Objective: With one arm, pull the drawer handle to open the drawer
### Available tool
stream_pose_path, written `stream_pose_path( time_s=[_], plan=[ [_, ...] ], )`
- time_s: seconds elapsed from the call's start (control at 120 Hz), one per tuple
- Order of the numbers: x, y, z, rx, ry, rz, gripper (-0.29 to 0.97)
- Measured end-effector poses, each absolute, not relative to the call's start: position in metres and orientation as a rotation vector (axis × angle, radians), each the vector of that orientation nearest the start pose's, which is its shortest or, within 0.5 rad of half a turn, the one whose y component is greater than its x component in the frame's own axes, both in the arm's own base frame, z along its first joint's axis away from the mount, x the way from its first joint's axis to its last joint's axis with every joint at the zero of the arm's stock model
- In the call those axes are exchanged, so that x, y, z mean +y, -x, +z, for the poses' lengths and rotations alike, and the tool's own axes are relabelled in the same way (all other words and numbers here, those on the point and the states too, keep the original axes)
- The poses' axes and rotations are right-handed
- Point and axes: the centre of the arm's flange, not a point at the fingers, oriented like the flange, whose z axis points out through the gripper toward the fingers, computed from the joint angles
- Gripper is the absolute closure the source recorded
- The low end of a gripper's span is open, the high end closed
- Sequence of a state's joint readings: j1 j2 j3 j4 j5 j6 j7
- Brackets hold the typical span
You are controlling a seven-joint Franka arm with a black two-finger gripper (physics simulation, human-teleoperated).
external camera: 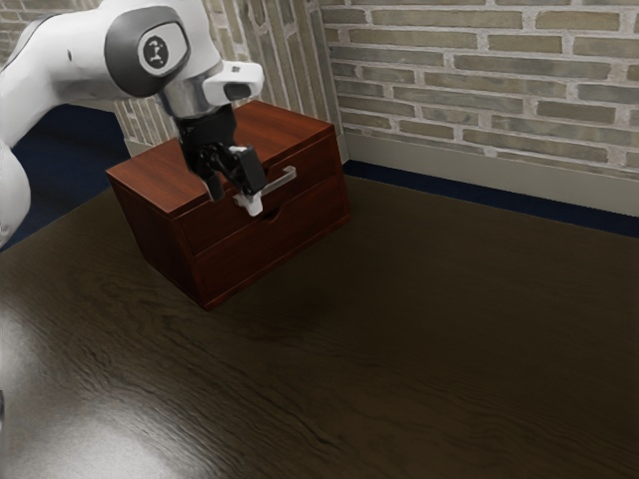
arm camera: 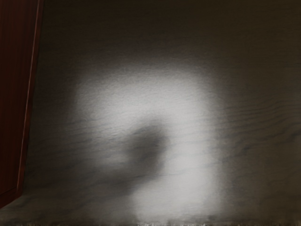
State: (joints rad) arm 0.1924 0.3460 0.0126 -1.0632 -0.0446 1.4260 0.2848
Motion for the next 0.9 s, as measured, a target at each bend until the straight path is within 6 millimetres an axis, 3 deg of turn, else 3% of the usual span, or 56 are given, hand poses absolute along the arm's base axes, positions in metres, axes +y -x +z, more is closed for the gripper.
stream_pose_path(
  time_s=[0.175,0.2,0.225,0.267,0.3,0.375,0.425,0.458,0.55,0.65,0.725,0.9],
  plan=[
    [0.123,-0.626,0.640,0.081,3.206,-0.020,0.00],
    [0.122,-0.622,0.647,0.077,3.204,-0.038,0.00],
    [0.114,-0.607,0.678,0.087,3.190,-0.113,0.00],
    [0.074,-0.567,0.752,0.176,3.136,-0.306,0.00],
    [0.029,-0.548,0.783,0.305,3.080,-0.389,0.00],
    [-0.075,-0.546,0.790,0.612,2.915,-0.442,0.00],
    [-0.103,-0.553,0.780,0.698,2.846,-0.436,0.00],
    [-0.094,-0.569,0.765,0.687,2.825,-0.405,0.01],
    [-0.031,-0.614,0.725,0.593,2.803,-0.342,0.00],
    [0.002,-0.648,0.685,0.584,2.792,-0.312,0.00],
    [0.030,-0.659,0.669,0.549,2.800,-0.301,0.00],
    [0.068,-0.670,0.643,0.489,2.803,-0.262,0.00]
  ],
)
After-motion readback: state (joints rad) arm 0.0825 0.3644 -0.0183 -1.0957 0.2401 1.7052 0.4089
